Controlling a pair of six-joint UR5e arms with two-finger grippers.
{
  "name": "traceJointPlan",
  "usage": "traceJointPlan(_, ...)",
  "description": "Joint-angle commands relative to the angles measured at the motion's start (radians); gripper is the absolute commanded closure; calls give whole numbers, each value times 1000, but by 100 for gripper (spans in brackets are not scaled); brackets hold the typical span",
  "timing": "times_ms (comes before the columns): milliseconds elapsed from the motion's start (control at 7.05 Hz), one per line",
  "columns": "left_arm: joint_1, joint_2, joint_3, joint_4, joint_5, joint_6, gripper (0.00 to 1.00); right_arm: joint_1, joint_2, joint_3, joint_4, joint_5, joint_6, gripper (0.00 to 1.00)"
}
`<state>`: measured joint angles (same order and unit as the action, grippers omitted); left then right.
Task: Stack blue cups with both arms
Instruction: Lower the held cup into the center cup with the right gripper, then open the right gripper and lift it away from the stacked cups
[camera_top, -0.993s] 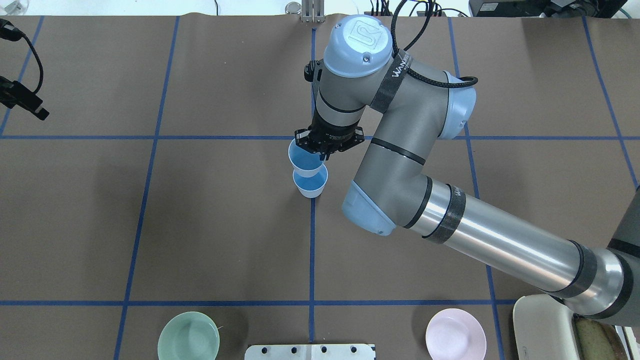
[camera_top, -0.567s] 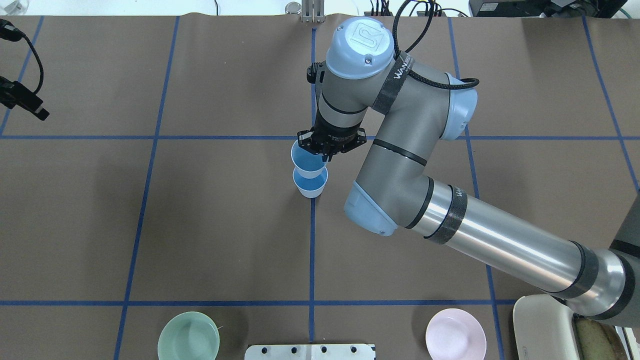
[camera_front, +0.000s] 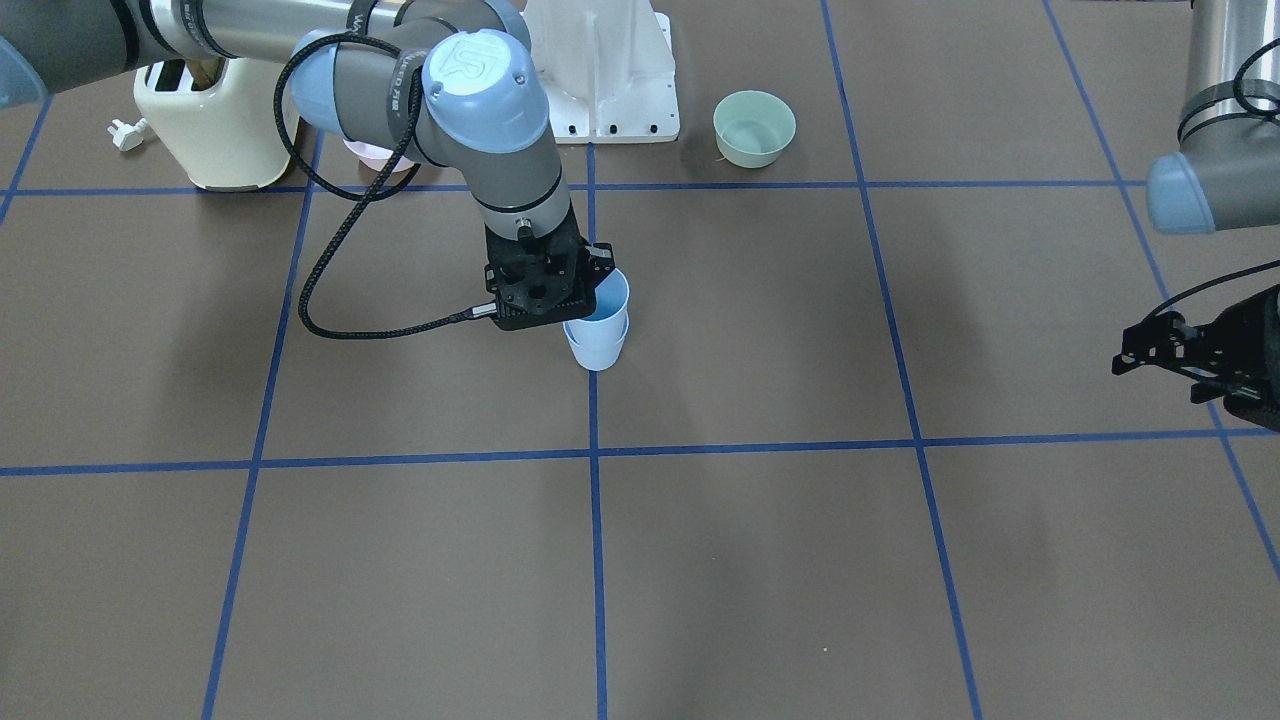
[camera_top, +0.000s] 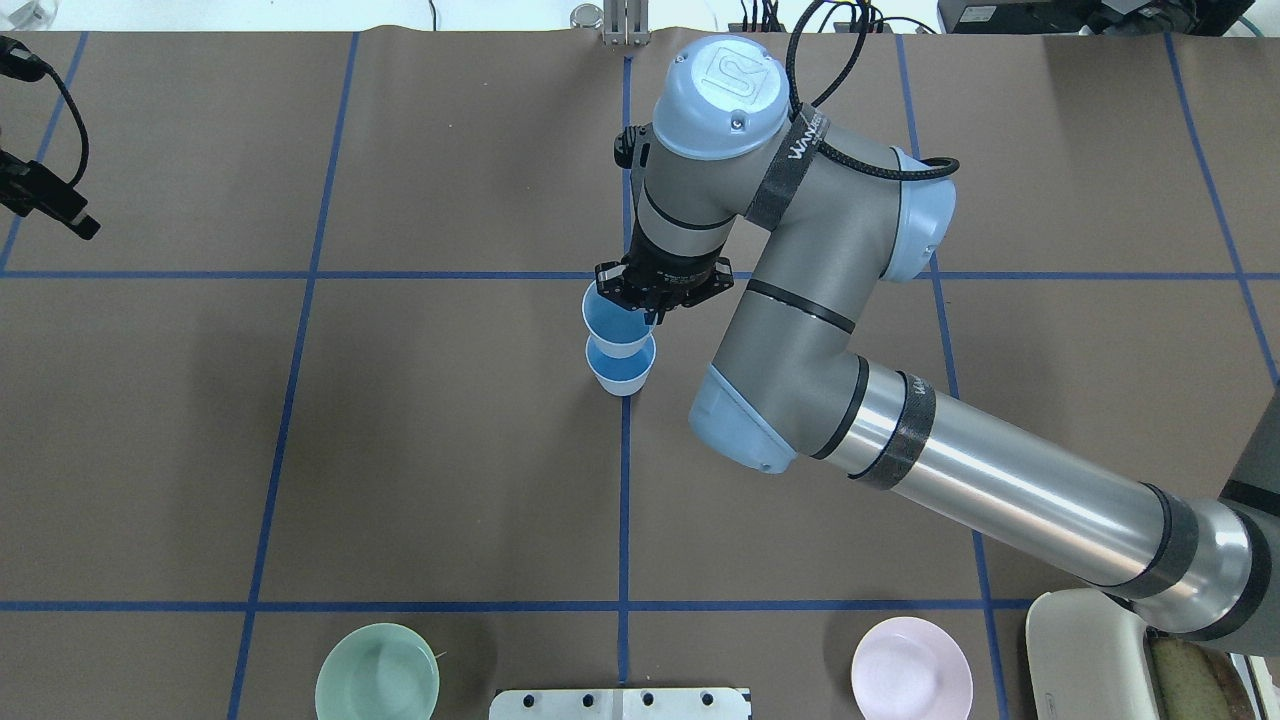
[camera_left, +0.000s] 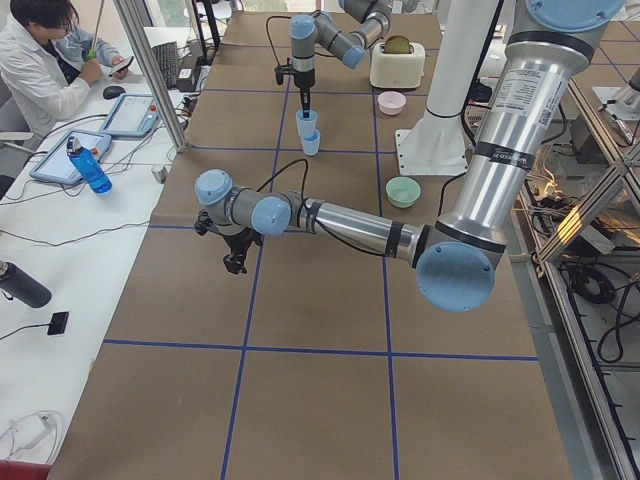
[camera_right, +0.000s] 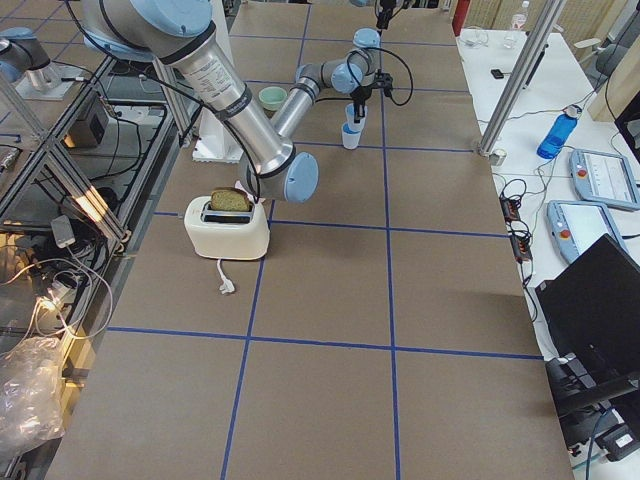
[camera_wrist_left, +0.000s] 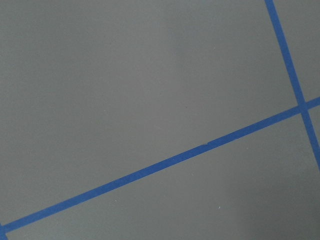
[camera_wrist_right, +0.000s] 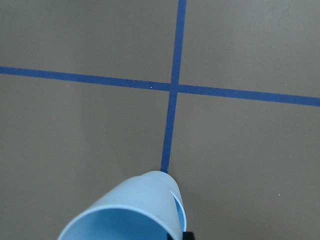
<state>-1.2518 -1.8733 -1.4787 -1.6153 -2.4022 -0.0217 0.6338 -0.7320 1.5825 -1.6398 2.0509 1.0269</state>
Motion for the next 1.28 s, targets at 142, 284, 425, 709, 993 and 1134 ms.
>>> traceJointPlan(142,0,-1,0,0,0,-1,3,-2,-3,-1,0,0,-7,68)
traceJointPlan(284,0,-3,0,0,0,-3,3,-3,-3,2,0,0,-5,34)
traceJointPlan(425,0,-4,0,0,0,-4,3,-3,-3,4,0,0,-5,19)
traceJointPlan(709,-1,-9,0,2,0,-6,3,-3,-3,4,12,0,-5,18)
traceJointPlan(993,-6,-20,0,14,-2,-6,3,13,-35,29,67,0,-2,1)
traceJointPlan(1134,-17,-24,0,15,0,-6,3,64,-105,103,68,5,-7,0)
